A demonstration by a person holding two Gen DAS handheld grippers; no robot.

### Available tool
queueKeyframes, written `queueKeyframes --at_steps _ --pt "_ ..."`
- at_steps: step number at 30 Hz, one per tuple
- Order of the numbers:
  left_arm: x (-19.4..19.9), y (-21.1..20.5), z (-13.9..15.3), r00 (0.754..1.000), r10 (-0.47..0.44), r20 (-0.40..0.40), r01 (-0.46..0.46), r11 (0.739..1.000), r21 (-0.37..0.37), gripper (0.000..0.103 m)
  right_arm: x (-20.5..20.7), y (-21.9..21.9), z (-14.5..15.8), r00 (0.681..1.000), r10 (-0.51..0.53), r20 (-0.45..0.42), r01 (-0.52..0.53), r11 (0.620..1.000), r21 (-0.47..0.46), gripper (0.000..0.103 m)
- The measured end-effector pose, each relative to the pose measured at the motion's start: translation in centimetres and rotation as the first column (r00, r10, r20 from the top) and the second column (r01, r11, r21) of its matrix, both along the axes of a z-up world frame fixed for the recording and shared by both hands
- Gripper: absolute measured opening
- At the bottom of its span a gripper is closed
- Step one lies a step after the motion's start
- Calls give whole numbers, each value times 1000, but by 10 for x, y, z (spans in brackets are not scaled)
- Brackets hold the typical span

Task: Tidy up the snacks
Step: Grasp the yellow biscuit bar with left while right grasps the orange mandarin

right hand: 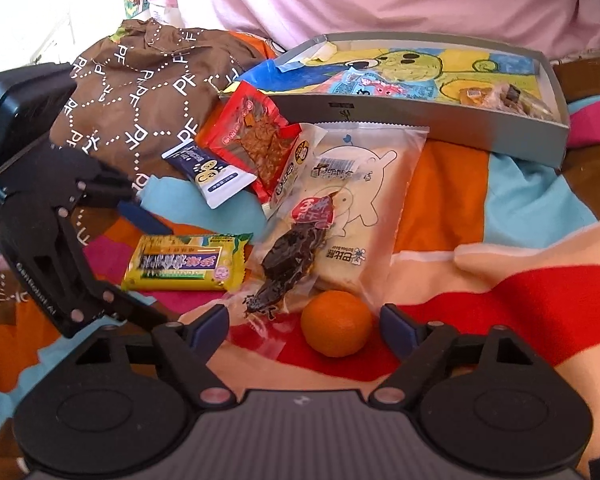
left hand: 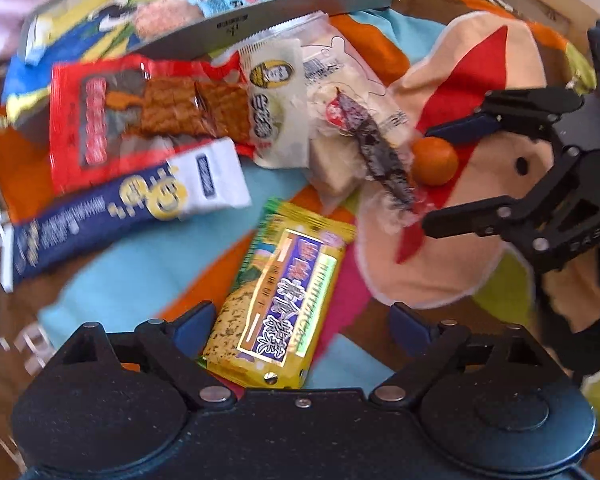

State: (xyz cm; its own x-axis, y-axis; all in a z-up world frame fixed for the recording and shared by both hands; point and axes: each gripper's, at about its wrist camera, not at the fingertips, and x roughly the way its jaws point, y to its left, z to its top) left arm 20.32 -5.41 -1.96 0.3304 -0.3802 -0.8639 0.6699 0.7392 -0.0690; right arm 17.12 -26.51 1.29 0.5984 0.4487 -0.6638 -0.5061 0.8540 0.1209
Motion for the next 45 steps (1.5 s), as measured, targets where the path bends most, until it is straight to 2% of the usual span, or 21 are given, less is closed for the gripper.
queueKeyframes --at_steps 3,6,12,17,20,26,31,35,39,45 --pt "-7 1 -1 998 25 -62 -27 999 -42 93 -6 1 2 1000 27 -13 -27 1000 -2 84" --pt "-15 0 -1 995 29 -91 -34 998 -61 93 -17 6 6 997 70 -8 -70 997 -13 84" --pt "-11 -5 -2 995 75 -69 -77 997 -28 93 -23 13 5 994 111 -3 -111 994 -24 82" --pt "-6 -13 -2 997 72 22 -72 997 24 93 -17 20 -6 995 96 -11 -96 994 -46 82" --pt "-2 -14 -3 996 78 36 -79 996 38 92 -19 26 -8 994 108 4 -108 992 -67 80" --pt "-6 -10 -4 993 118 25 -118 993 7 84 -31 28 -2 996 81 -42 -85 991 -107 72" --pt "-11 -9 -1 984 176 -15 -176 984 -21 71 -34 26 2 996 60 -60 -65 994 -87 62" --pt "-12 -16 1 972 232 -32 -232 973 -1 65 -32 22 2 997 33 -71 -38 997 -70 54" --pt "-18 -21 5 964 263 -40 -263 965 7 55 -32 22 2 997 20 -72 -25 997 -67 48" --pt "-26 -20 6 946 320 -48 -321 947 -15 53 -31 24 1 999 2 -46 -6 996 -86 40"
